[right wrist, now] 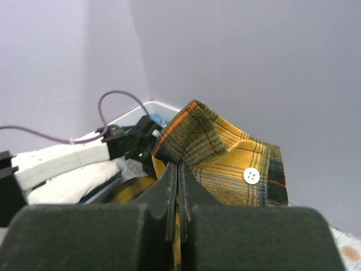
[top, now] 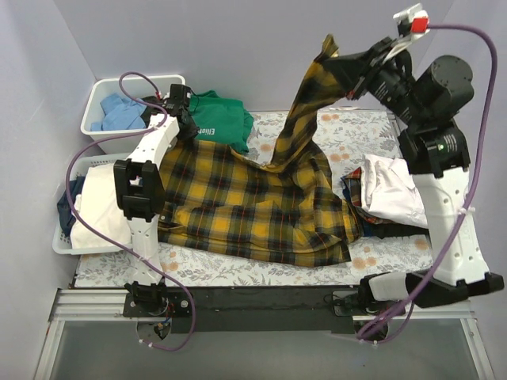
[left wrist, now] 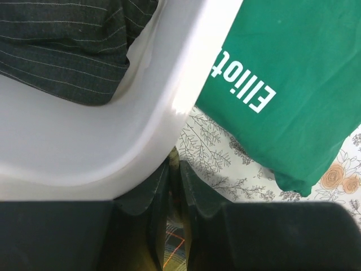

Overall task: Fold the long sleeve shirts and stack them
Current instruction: Fold the shirt

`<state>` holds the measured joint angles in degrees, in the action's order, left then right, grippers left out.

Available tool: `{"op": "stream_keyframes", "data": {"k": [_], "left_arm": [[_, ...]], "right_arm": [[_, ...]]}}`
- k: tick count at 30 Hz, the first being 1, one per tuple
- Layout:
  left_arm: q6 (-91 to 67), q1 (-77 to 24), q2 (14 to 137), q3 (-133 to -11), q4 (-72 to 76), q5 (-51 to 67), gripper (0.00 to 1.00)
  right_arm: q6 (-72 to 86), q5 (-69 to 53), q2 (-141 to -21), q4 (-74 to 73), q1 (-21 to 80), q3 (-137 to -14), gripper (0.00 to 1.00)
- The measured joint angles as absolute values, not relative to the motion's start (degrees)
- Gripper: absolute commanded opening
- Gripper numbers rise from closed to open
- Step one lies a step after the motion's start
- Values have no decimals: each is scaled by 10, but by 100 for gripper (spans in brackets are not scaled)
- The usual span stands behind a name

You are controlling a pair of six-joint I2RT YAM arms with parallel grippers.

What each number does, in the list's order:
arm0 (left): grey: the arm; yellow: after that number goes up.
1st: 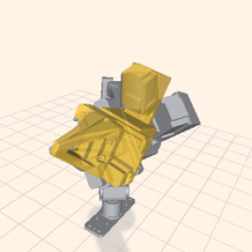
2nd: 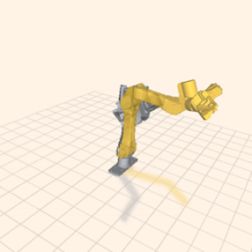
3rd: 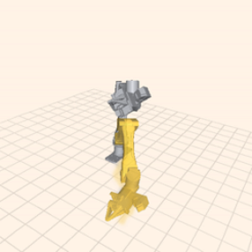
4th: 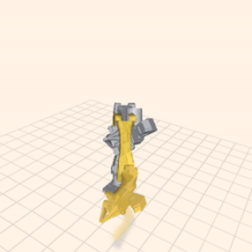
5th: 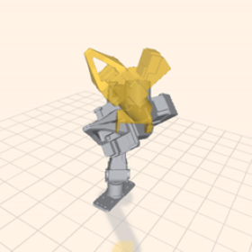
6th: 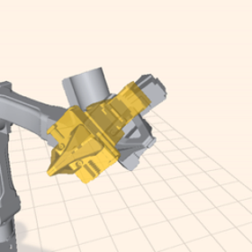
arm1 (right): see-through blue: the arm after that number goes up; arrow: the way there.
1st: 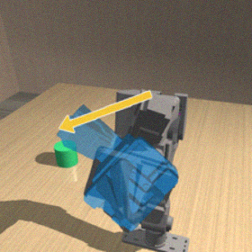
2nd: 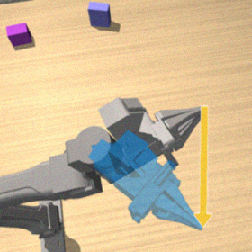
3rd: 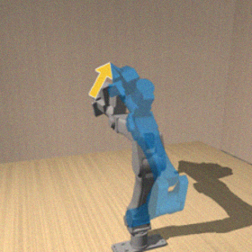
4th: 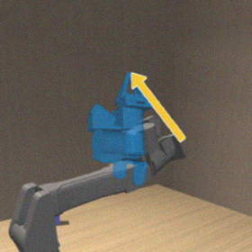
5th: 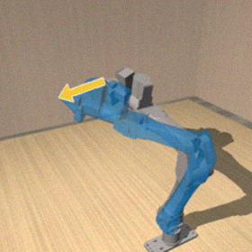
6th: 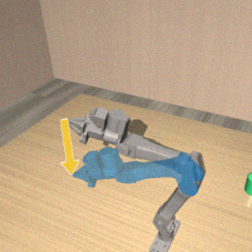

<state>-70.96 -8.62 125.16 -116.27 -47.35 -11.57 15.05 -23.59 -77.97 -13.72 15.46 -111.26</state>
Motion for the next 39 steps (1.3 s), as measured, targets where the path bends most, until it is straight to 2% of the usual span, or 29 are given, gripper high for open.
{"op": "stream_keyframes", "data": {"k": [7, 15, 20, 25, 27, 29, 31, 32, 34, 35, 36, 39], "left_arm": [[-728, -84, 1242, -1158, -477, -133, 9], [-740, -80, 1123, -1024, -468, -144, 8], [-744, -80, 1039, -959, -450, -140, 8], [-744, -80, 998, -917, -431, -137, 9], [-744, -80, 994, -899, -427, -137, 9], [-743, -80, 993, -881, -422, -137, 9], [-740, -80, 993, -867, -420, -138, 9], [-739, -80, 993, -865, -420, -140, 9], [-737, -80, 993, -864, -416, -143, 9], [-736, -80, 993, -864, -413, -144, 9], [-735, -80, 993, -864, -411, -145, 9], [-735, -80, 993, -864, -404, -148, 9]], "right_arm": [[115, -163, -665, -201, 233, -966, 1], [123, -11, -527, -284, 233, -824, 1], [128, 68, -445, -303, 233, -800, 1], [97, 20, -394, -295, 233, -808, 1], [91, -13, -381, -297, 233, -814, 8], [92, -41, -366, -308, 232, -817, 22], [99, -63, -342, -338, 228, -817, 25], [102, -69, -330, -356, 221, -818, 31], [101, -74, -298, -408, 188, -823, 50], [102, -74, -286, -428, 173, -827, 63], [97, -75, -271, -452, 151, -833, 68], [93, -57, -228, -499, 106, -842, 72]]}}
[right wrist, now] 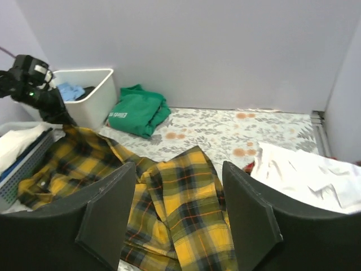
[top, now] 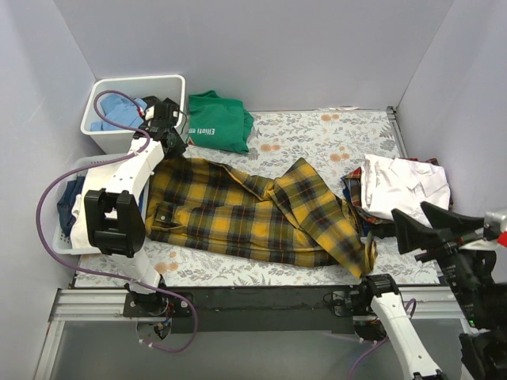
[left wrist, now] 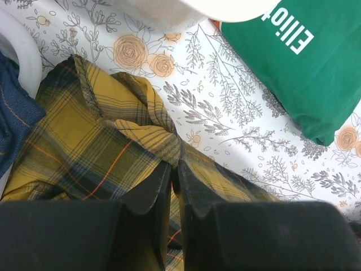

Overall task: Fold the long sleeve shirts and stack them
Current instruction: Fold the shirt

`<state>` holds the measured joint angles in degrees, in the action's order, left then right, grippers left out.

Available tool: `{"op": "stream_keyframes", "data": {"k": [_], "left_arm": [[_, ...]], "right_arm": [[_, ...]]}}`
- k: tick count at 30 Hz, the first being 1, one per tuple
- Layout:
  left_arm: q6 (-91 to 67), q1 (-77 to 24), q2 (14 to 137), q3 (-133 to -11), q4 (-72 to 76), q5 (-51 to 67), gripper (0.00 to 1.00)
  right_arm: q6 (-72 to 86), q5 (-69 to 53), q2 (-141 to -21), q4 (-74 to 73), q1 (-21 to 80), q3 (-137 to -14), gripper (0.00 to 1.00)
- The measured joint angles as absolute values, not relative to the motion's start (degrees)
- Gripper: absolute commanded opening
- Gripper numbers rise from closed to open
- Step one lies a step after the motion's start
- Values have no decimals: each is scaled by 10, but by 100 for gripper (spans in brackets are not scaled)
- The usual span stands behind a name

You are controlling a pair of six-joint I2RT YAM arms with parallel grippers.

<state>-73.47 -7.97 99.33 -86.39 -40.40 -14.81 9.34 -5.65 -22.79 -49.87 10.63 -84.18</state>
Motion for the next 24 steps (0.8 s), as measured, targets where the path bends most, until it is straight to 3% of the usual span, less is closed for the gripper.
{"op": "stream_keyframes", "data": {"k": [1, 4, 5, 8, 15, 24], "left_arm": [[-735, -80, 993, -864, -402, -148, 9], [-735, -80, 994, -864, -397, -148, 10], [-735, -80, 994, -864, -397, -148, 11], [-732, -80, 994, -864, -392, -147, 12], [-724, -80, 994, -862, -383, -131, 13], [-715, -80, 994, -837, -379, -111, 14]], "right_arm": [[93, -46, -215, -510, 97, -841, 74], [102, -31, -197, -521, 82, -817, 96], [106, -30, -199, -519, 79, -803, 99], [120, -27, -241, -525, 77, -746, 99], [121, -54, -479, -442, 77, -651, 96], [97, -173, -758, -321, 76, -653, 89]]}}
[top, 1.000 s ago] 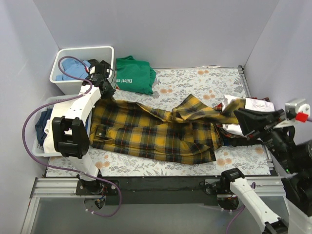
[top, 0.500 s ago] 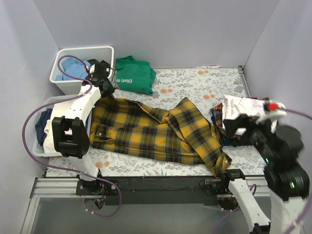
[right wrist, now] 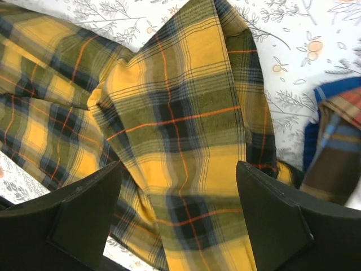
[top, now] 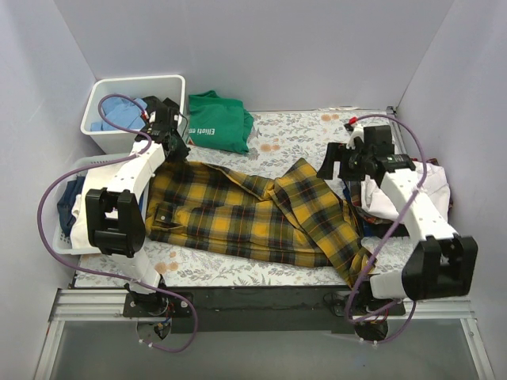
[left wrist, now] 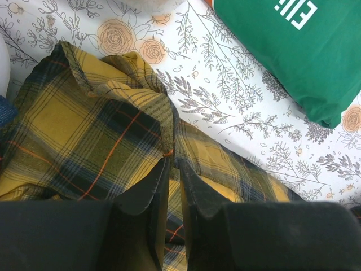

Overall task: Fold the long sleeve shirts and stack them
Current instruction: Fold the shirt

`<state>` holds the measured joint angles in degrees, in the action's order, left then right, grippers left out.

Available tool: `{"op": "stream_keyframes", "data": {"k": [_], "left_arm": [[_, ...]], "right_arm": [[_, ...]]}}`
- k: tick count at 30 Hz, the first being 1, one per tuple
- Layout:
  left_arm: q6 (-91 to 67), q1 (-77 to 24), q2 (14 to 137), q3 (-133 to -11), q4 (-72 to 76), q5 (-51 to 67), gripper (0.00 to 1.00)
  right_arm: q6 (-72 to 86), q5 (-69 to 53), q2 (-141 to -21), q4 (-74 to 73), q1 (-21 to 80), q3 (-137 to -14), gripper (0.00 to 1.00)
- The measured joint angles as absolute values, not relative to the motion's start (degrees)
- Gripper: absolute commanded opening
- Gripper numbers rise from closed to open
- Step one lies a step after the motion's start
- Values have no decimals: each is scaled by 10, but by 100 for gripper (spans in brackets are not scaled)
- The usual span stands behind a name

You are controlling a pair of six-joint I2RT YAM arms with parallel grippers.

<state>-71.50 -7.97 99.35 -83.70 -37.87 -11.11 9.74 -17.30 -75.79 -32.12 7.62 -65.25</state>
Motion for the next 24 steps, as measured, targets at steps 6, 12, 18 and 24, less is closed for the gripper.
{"op": "stream_keyframes", "data": {"k": [6, 12, 18, 24], "left_arm": [[-714, -80, 994, -836, -378, -103, 14], [-714, -80, 994, -836, -379, -98, 14], [-714, -80, 994, -835, -379, -96, 14], [-714, -80, 994, -830, -379, -96, 14]], "right_arm": [[83, -203, -882, -295, 76, -691, 87], [74, -210, -966, -281, 76, -732, 85], [72, -208, -1019, -274, 76, -746, 78], [72, -209, -1041, -274, 76, -746, 73]]}}
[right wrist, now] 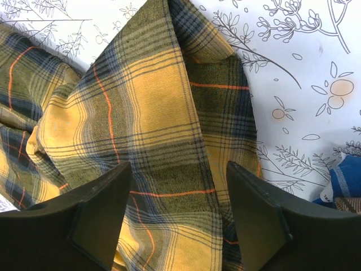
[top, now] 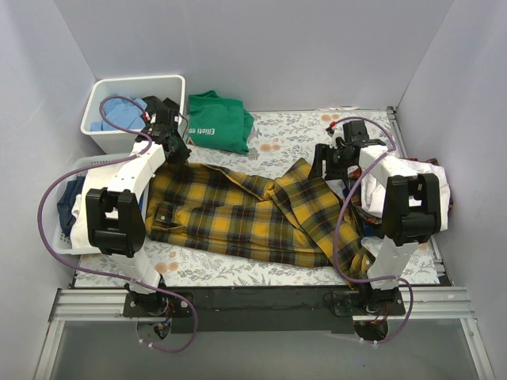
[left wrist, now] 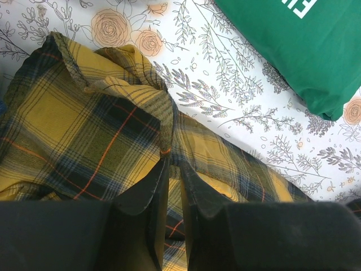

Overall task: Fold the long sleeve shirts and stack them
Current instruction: Fold the shirt

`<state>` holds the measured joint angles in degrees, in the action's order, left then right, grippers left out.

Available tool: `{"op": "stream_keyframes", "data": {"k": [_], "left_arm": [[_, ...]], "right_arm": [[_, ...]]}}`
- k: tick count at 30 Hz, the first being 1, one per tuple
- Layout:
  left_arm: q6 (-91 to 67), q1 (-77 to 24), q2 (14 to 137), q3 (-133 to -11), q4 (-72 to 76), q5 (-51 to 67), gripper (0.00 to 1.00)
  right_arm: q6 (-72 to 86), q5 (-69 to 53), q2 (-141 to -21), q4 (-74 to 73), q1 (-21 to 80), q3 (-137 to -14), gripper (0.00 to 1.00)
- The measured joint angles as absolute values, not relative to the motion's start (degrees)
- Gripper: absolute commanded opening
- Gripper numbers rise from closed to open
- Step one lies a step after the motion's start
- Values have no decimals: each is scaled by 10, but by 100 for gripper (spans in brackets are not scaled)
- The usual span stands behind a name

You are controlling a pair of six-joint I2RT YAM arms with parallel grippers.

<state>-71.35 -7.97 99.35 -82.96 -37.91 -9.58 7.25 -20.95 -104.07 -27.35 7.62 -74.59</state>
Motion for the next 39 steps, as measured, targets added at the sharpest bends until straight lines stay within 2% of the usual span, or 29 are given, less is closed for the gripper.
{"op": "stream_keyframes", "data": {"k": [3, 4, 7, 12, 15, 16, 19, 27, 39], "left_arm": [[-714, -80, 994, -829, -380, -96, 14], [-714, -80, 994, -829, -380, -95, 14], [-714, -80, 994, -829, -380, -95, 14], [-714, -80, 994, -828, -380, -94, 14], [-713, -80, 994, -828, -380, -94, 14], [-713, -80, 994, -828, -380, -94, 14], [-713, -80, 993, -822, -379, -94, 14], [-709, -80, 993, -818, -381, -94, 13], [-707, -80, 983, -783, -368, -96, 13]], "right_arm": [[72, -214, -1041, -273, 76, -746, 66], [72, -215, -1041, -273, 76, -746, 60], [70, -219, -1041, -273, 76, -746, 50], [63, -231, -1041, -281, 76, -746, 42], [58, -242, -1040, -291, 76, -746, 34], [57, -243, -1038, -295, 76, -746, 22], [54, -244, -1026, -307, 76, -746, 1], [58, -229, -900, -345, 76, -724, 1], [89, -272, -614, -436, 105, -498, 1]]}}
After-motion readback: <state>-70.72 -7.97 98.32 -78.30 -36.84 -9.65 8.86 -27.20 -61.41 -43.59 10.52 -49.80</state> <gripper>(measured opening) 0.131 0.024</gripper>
